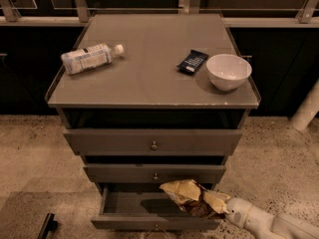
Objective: Place brown chip bag into bottom drawer
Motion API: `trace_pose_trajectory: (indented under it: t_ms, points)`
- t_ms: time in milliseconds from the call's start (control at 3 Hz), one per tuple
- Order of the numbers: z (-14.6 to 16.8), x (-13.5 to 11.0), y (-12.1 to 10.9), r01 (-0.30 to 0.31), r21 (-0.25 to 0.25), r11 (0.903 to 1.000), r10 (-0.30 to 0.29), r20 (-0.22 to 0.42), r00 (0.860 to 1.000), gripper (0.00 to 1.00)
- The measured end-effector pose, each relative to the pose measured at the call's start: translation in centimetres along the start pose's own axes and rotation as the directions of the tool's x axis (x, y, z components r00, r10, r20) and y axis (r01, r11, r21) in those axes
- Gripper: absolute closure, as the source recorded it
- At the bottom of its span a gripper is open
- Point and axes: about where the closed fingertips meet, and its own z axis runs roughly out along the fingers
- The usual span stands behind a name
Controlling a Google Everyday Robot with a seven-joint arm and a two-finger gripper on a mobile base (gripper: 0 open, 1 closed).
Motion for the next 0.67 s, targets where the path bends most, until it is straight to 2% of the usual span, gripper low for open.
trace_pose_trajectory:
  t_ms: [333,667]
  points:
    - [2.6,2.2,-3.0,-0.05,-0.01,0.9987,0.05,-0.024,0.998,1.0]
    - [7.1,5.9,-6.7,-0.097,-0.024,0.995,0.094,-0.083,0.992,1.0]
